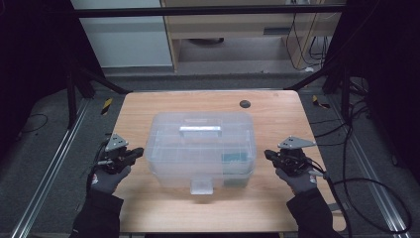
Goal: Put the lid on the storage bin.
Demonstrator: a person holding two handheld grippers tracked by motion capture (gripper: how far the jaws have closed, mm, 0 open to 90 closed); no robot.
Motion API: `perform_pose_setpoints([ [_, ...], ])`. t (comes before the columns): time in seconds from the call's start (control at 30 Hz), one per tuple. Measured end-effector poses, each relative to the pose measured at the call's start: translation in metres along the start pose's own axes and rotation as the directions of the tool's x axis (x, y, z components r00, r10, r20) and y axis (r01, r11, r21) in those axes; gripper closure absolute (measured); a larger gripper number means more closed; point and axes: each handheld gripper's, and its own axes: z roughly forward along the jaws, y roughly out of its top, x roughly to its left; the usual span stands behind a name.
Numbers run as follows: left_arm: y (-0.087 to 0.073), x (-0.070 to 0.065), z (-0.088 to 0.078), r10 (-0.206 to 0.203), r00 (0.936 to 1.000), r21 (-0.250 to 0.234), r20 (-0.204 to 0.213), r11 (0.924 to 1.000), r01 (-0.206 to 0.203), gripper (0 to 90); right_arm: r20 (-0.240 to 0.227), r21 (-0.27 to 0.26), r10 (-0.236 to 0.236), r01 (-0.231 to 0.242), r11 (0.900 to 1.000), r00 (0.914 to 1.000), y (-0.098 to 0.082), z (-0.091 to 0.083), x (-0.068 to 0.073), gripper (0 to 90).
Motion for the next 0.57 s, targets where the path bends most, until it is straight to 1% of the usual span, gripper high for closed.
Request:
perform_pose_setpoints([
  [0.1,-0.005,0.004,0.005,-0.02,0.9993,0.005,-0.03,0.9998,0.02,77.9,0.04,0.004,0.01,-0.01,1.0,0.9991,-0.006,0.003,-0.007,79.0],
  [0.13,-0.005,0.004,0.005,-0.02,0.9993,0.005,-0.03,0.9998,0.02,74.7,0.04,0.004,0.01,-0.01,1.0,0.9991,-0.006,0.003,-0.007,79.0],
  [0.17,-0.007,0.006,0.007,-0.025,0.9988,0.009,-0.042,0.9996,0.026,74.7,0.064,0.001,0.014,-0.014,1.0,0.9978,-0.01,0.005,-0.01,75.1],
  [0.2,-0.008,0.008,0.008,-0.024,0.9986,0.01,-0.047,0.9996,0.025,71.8,0.087,-0.009,0.027,-0.026,1.0,0.9958,-0.013,0.006,-0.014,68.2],
  [0.23,-0.01,0.009,0.01,-0.023,0.9983,0.012,-0.055,0.9997,0.023,69.3,0.105,-0.015,0.036,-0.034,0.999,0.9938,-0.015,0.007,-0.017,64.0],
  [0.3,-0.012,0.011,0.012,-0.031,0.9974,0.01,-0.065,0.9994,0.032,65.0,0.134,-0.02,0.061,-0.059,0.998,0.9891,-0.02,0.008,-0.024,61.5],
  [0.37,-0.014,0.013,0.014,-0.035,0.9964,0.01,-0.077,0.9993,0.036,60.5,0.141,-0.018,0.097,-0.096,0.995,0.9852,-0.025,0.009,-0.03,58.1],
  [0.4,-0.015,0.014,0.016,-0.043,0.9955,0.009,-0.084,0.999,0.044,56.9,0.145,-0.017,0.106,-0.104,0.994,0.9837,-0.027,0.009,-0.033,56.7],
  [0.43,-0.016,0.015,0.017,-0.042,0.995,0.009,-0.091,0.999,0.043,53.2,0.152,-0.016,0.118,-0.116,0.993,0.9813,-0.029,0.01,-0.035,54.5],
  [0.57,-0.02,0.019,0.021,-0.052,0.9917,0.024,-0.117,0.9982,0.056,45.4,0.174,-0.023,0.133,-0.131,0.991,0.9758,-0.034,0.009,-0.043,48.0],
])
